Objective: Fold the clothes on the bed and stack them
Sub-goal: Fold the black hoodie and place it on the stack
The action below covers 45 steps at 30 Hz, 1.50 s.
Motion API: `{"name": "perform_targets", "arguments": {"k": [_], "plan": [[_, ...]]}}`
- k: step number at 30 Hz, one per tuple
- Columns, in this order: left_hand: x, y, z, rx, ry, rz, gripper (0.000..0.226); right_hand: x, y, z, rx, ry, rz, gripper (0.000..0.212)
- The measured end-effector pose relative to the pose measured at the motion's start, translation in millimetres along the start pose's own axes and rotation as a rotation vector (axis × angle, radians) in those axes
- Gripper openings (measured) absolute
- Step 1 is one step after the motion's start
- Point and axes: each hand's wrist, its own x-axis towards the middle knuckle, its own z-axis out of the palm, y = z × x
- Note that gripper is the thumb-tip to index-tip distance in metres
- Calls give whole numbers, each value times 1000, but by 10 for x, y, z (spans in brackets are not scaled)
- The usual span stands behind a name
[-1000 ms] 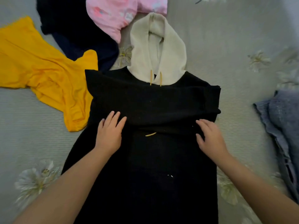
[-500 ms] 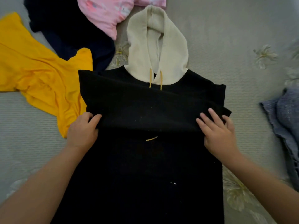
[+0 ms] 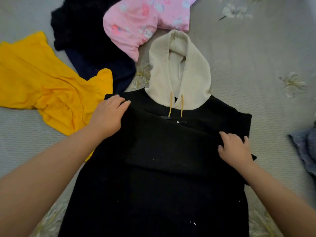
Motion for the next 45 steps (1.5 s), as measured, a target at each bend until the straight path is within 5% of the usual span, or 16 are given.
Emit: {"name": "perform_targets", "arguments": {"k": [2,5,10,17,20,23,27,29,34,37,41,45], "plan": [[213,-48,-10,158,-210,-48,54,106,23,-13,-75,-69,-7,38],[437,-142,-54,251,-324,-36,35,167,60,-110,-12,-16,-22,32],[615,-340,-182,-54,-402,60,27,175,72,-191,19,68,37,29],[700,-723,77,378,-330,34,21,365,-152,9,-121,191,-30,30],[763,-703,237,390,-280,2,19,452,-186,59,-235,51,-3,42],[625,-506,385,297,-150,-117,17,459,-172,56,-290,74,-14,47],[408,-194,473,82,106,-165,48,352,-87,95,-115,517,-43,37],[327,74,473,-50,210,-96,50,227,-107,162,-101,574,-94,34],[75,415,766,-161,-33,-145,57,7,-137,530,-124,302,-222,60],[58,380,915,-170,-27,-148,53,16,-127,526,-98,202,-220,52],[99,383,930,-153,47,-138,53,113,-210,228,48,295,-207,42],[106,374,933,-150,-48,-169,62,653,-316,-253,426,353,-109,27]]}}
